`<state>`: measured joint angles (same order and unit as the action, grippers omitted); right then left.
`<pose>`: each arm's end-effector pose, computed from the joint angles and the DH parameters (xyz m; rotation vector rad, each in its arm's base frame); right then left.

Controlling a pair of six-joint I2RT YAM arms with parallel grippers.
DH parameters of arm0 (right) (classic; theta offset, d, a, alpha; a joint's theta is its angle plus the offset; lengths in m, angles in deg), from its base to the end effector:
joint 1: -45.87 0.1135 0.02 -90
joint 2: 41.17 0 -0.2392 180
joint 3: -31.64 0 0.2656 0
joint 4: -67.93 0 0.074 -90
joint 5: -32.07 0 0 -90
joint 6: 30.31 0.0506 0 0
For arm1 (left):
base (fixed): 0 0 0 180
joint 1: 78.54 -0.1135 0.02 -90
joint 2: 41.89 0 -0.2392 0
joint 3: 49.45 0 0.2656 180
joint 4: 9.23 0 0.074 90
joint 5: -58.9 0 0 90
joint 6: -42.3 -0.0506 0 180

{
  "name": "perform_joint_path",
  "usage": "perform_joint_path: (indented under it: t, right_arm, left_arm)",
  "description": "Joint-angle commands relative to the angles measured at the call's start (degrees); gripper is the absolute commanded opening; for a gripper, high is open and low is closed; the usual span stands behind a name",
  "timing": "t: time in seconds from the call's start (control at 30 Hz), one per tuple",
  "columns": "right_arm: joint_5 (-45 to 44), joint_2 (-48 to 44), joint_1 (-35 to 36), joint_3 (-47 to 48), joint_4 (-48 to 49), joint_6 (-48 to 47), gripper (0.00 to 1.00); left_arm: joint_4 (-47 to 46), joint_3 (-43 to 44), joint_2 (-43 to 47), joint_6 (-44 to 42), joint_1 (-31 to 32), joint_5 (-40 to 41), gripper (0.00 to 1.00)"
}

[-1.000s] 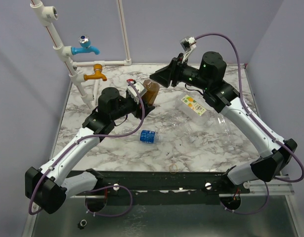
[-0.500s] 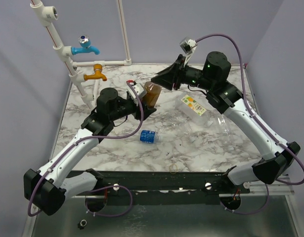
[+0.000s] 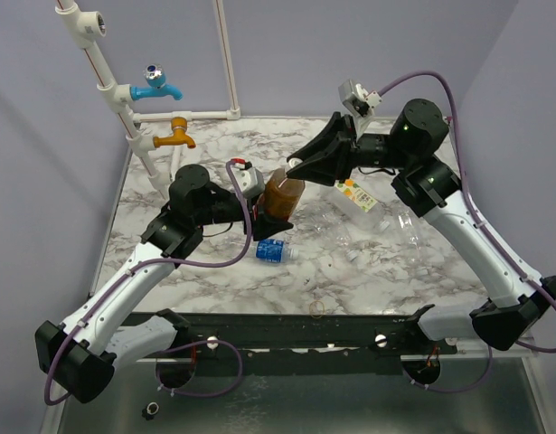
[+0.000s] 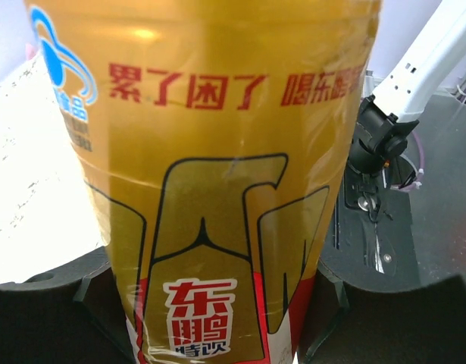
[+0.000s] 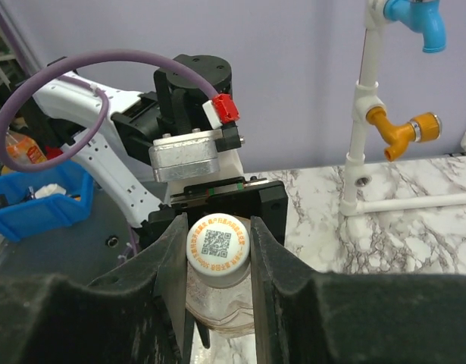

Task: Unscrew the bottle caps
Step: Unscrew the bottle cap from the plastic bottle.

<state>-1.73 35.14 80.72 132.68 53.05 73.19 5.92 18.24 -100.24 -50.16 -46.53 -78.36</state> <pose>0.2265 0.2089 0.4745 -1.1150 1.1925 1.3425 0.2045 -0.1716 0.3493 1.0992 1.3670 -1.0659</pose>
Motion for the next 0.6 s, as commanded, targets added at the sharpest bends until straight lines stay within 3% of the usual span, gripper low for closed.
perform_joint_path:
  t: [0.0, 0.07, 0.13, 0.17, 0.37, 0.57]
  right_arm:
    - [0.7, -2.0, 0.1, 0.4, 2.0, 0.4, 0.42]
    - [-8.6, -1.3, 0.2, 1.2, -2.0, 0.0, 0.78]
    - [-18.2, -0.5, 0.2, 2.3, -4.5, 0.2, 0.97]
    - [-21.4, -0.1, 0.2, 3.1, -5.7, 0.5, 1.00]
    - [-34.0, 2.5, 0.2, 5.7, -8.2, 5.9, 0.96]
    - [-36.5, 5.8, 0.2, 6.5, -9.6, 8.7, 0.84]
  left_arm:
    - [3.9, -0.2, -0.6, 1.0, -0.5, 2.0, 0.00]
    - [3.8, -0.2, -0.8, -0.1, -0.5, 4.8, 0.00]
    - [3.6, 0.0, -1.3, -1.0, -0.5, 8.0, 0.00]
    - [3.5, 0.0, -1.5, -1.5, -0.5, 9.6, 0.00]
    - [0.0, -0.4, -2.7, -2.8, -0.5, 20.8, 0.00]
    - [-1.8, -0.8, -3.4, -3.8, -0.5, 25.3, 0.00]
